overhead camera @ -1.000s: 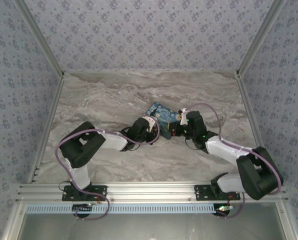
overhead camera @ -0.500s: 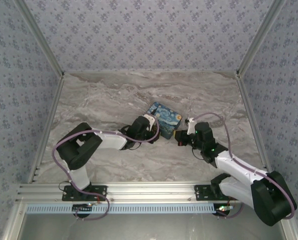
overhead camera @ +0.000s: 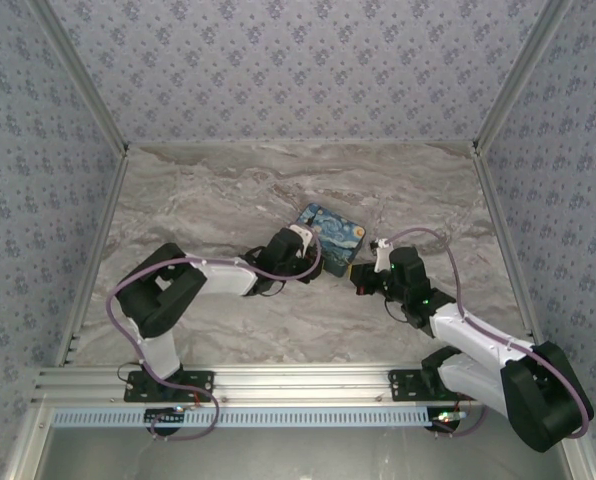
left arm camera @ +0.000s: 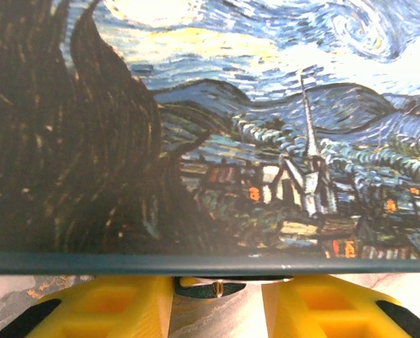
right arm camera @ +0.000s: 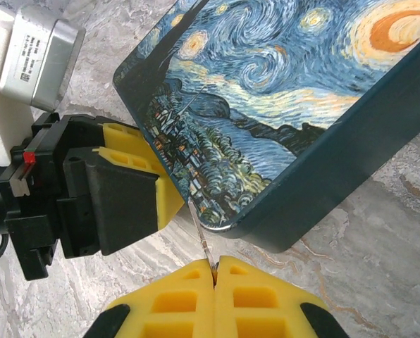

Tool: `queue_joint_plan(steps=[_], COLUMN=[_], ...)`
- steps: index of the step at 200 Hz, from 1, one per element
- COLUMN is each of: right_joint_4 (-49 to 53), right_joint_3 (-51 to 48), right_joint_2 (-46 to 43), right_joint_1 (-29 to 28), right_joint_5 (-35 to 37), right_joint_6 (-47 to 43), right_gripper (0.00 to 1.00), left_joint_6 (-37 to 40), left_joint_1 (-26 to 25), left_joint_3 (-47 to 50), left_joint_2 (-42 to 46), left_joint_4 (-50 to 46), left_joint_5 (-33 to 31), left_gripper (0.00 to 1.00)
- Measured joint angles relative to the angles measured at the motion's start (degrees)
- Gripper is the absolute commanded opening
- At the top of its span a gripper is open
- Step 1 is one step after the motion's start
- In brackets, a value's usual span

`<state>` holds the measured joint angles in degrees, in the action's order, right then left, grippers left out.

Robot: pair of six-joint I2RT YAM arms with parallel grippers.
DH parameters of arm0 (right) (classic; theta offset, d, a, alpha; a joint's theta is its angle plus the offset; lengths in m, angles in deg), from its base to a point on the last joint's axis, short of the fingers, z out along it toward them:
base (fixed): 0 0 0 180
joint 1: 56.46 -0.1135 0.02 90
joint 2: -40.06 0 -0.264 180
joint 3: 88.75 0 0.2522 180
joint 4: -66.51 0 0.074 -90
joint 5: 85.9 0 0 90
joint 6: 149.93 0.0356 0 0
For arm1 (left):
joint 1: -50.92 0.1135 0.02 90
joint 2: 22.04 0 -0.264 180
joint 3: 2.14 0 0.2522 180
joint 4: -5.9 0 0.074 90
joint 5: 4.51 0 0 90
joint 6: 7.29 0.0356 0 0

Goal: Unlock a padlock with a key

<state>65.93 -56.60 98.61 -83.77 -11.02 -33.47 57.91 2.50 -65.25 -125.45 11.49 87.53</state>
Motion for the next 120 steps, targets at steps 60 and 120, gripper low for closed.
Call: queue_joint_plan(steps=[60,120], right_joint_4=[0.00,0.00], right_joint_3=[0.42,0.55], right_joint_2=[0.00,0.00], right_joint_1=[-0.02,-0.02], right_joint_5=[0.00,0.00], right_joint_6=[-0.39,-0.42], right_gripper=[0.00,0.00], left_joint_6=[-0.15,0.74], left_joint_1=[0.81,0.85], left_joint_3=[-0.90,-1.75], left_joint_2=[-2.21,-3.58], left_joint_4=[-0.35,-0.83], left_joint_5=[-0.22,-0.87], left_gripper=[0.42,0.43])
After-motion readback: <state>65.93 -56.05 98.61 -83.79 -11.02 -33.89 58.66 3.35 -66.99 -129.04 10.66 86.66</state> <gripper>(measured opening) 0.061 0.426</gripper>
